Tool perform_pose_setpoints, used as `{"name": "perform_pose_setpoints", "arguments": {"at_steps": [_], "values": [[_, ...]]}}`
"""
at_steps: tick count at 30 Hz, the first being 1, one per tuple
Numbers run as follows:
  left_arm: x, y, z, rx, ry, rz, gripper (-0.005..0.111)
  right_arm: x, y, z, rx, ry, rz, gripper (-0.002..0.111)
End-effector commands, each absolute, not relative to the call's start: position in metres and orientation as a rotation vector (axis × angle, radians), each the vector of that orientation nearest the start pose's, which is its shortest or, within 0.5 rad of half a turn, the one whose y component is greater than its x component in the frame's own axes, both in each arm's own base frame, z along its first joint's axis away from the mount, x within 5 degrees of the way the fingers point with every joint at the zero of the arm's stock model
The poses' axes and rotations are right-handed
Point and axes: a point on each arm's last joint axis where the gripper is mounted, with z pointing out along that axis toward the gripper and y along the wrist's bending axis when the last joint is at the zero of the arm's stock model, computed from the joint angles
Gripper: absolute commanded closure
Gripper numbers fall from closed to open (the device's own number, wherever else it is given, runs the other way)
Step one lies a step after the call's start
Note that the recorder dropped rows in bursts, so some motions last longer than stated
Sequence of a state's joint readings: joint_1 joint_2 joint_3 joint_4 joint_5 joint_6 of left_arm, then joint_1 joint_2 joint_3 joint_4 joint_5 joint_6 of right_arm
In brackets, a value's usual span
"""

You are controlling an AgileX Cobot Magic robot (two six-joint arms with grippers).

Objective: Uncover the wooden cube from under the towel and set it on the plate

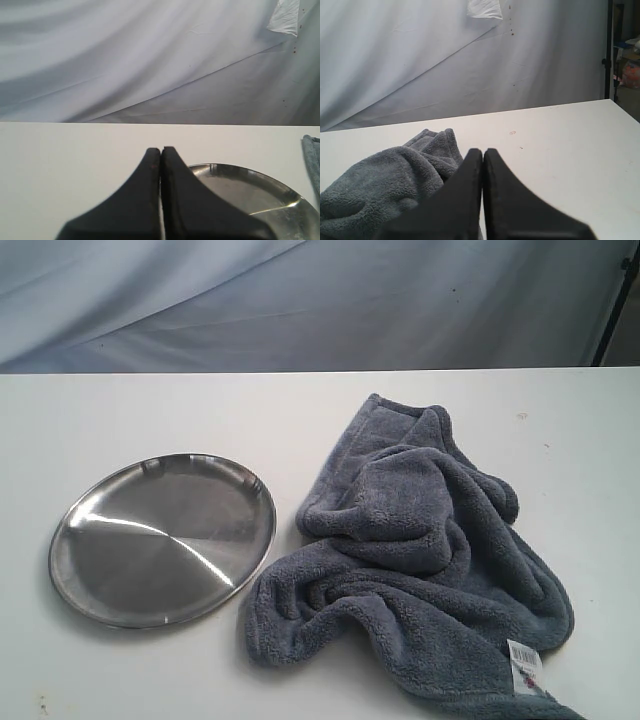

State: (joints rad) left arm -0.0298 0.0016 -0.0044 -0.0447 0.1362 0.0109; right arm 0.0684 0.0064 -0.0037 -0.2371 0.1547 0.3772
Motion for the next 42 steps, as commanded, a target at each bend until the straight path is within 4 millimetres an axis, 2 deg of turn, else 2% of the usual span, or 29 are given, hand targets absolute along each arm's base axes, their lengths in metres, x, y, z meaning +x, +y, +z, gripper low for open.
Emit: {"name": "perform_pose_setpoints", "arguments": {"at_steps": [1,35,42], "values": [[0.0563,-0.0021,0.2009,-0.002,1.619,-0.054,0.105,0.0569,0.0007,0.1996,0.076,1.636,0.124,0.108],[0.0563,-0.0021,0.2009,-0.002,1.619,-0.054,0.105,0.0569,0.0008,0.1997,0.075,1.634,0.124,0.108],[0.0563,-0.0021,0.2009,0.0,1.619,-0.052,0.105,0.057,0.0026,0.2065,0.074,1.561,0.162,0.108]]}}
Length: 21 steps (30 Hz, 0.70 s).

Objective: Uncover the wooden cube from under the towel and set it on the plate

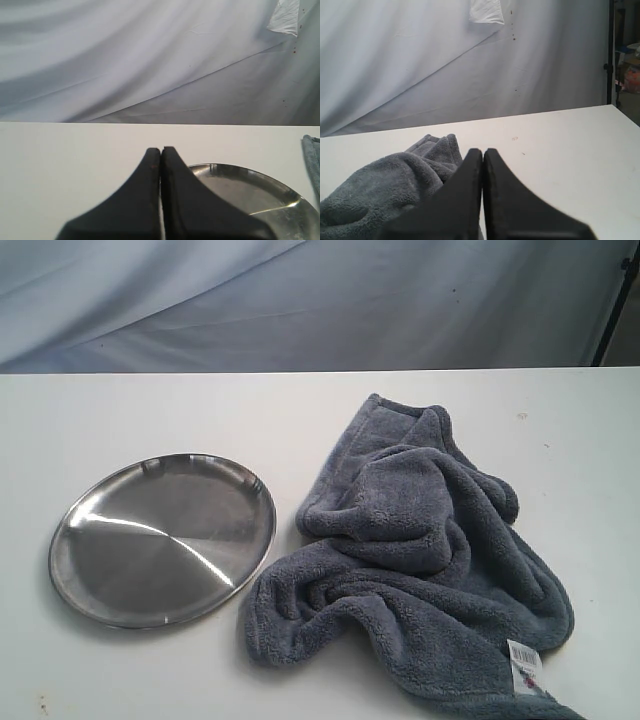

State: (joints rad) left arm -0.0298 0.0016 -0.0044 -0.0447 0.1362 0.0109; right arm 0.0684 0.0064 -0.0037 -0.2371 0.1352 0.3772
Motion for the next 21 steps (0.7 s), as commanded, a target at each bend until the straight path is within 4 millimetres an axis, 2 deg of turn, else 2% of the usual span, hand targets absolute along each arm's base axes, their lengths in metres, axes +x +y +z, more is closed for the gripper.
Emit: {"name": "perform_pose_setpoints", "arguments": {"at_steps": [1,4,10,21], "values": [[0.056,-0.002,0.201,0.0,1.619,-0.052,0.105,0.057,0.003,0.208,0.075,1.549,0.169,0.108],[0.056,-0.002,0.201,0.0,1.619,-0.052,0.105,0.057,0.004,0.211,0.076,1.511,0.188,0.108],[0.056,-0.002,0.201,0.0,1.619,-0.052,0.105,0.056,0.004,0.216,0.184,1.451,0.327,0.108],[0.056,-0.002,0.201,-0.002,1.619,-0.054,0.105,0.056,0.005,0.22,0.2,1.402,0.364,0.108]]}}
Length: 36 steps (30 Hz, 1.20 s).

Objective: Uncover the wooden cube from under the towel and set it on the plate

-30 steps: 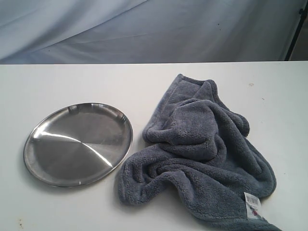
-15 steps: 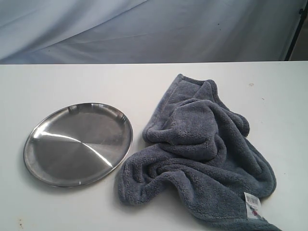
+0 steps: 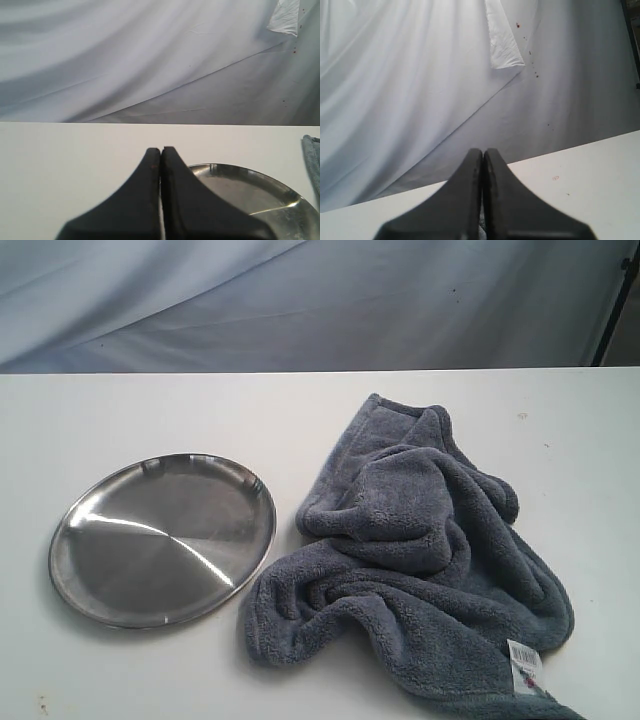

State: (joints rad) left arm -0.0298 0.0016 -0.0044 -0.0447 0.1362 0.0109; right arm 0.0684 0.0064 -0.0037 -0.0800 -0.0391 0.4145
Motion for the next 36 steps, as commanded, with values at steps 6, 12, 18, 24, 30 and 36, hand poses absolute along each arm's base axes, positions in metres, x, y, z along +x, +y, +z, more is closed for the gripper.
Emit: {"name": "perform_pose_setpoints", "arguments": {"at_steps": [6,12,18,24,30,36], "values": [[0.056,-0.002,0.201,0.0,1.619,-0.052,0.105,0.054,0.005,0.229,0.223,1.304,0.433,0.108],[0.056,-0.002,0.201,0.0,1.619,-0.052,0.105,0.048,0.008,0.243,0.108,1.149,0.39,0.108],[0.056,-0.002,0.201,0.0,1.619,-0.052,0.105,0.041,0.013,0.267,-0.05,1.083,0.273,0.108],[0.056,-0.002,0.201,-0.001,1.619,-0.054,0.105,0.027,0.016,0.302,-0.159,0.975,0.176,0.108],[0.056,-0.002,0.201,-0.001,1.619,-0.054,0.105,0.016,0.015,0.326,-0.159,0.898,0.171,0.108],[0.056,-0.002,0.201,0.002,1.619,-0.05,0.105,0.011,0.013,0.336,-0.166,0.924,0.103,0.108]]}}
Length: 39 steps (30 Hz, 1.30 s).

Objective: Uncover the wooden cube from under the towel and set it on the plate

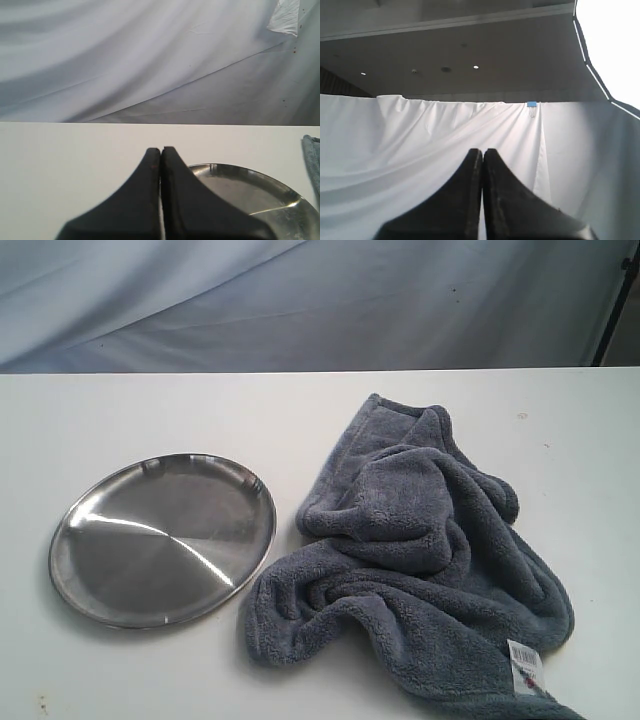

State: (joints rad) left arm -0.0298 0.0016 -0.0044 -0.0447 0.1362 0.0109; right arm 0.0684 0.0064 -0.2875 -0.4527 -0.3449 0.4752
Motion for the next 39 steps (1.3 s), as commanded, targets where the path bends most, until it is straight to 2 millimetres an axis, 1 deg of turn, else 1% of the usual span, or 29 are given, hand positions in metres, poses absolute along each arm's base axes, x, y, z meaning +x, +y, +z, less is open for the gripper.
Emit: {"name": "perform_pose_setpoints", "arguments": {"at_steps": [1,4,7,10,13,16,17,19,22,24,27,33,39], "values": [[0.056,-0.002,0.201,0.002,1.619,-0.05,0.105,0.013,0.011,0.335,-0.169,0.955,0.068,0.108],[0.056,-0.002,0.201,0.002,1.619,-0.05,0.105,0.015,0.006,0.334,-0.136,1.038,0.016,0.108],[0.056,-0.002,0.201,0.002,1.619,-0.05,0.105,0.017,0.004,0.331,-0.128,1.079,-0.012,0.108],[0.056,-0.002,0.201,-0.001,1.619,-0.054,0.105,0.02,0.0,0.324,-0.099,1.159,-0.055,0.108],[0.056,-0.002,0.201,-0.001,1.619,-0.054,0.105,0.029,-0.006,0.315,-0.05,1.294,-0.093,0.108],[0.056,-0.002,0.201,-0.001,1.619,-0.054,0.105,0.037,-0.008,0.313,-0.008,1.384,-0.081,0.108],[0.056,-0.002,0.201,-0.001,1.619,-0.054,0.105,0.039,-0.01,0.315,0.021,1.437,-0.092,0.108],[0.056,-0.002,0.201,-0.001,1.619,-0.054,0.105,0.042,-0.012,0.322,0.05,1.489,-0.104,0.108],[0.056,-0.002,0.201,0.001,1.619,-0.052,0.105,0.046,-0.011,0.339,0.036,1.52,-0.096,0.108],[0.056,-0.002,0.201,0.001,1.619,-0.052,0.105,0.051,-0.009,0.346,0.015,1.547,-0.088,0.108],[0.056,-0.002,0.201,0.001,1.619,-0.052,0.105,0.066,-0.004,0.353,-0.001,1.628,-0.043,0.108],[0.056,-0.002,0.201,-0.001,1.619,-0.053,0.105,0.095,0.006,0.352,-0.095,1.819,0.016,0.108],[0.056,-0.002,0.201,-0.001,1.619,-0.053,0.105,0.123,0.016,0.351,-0.106,1.971,0.135,0.108]]}}
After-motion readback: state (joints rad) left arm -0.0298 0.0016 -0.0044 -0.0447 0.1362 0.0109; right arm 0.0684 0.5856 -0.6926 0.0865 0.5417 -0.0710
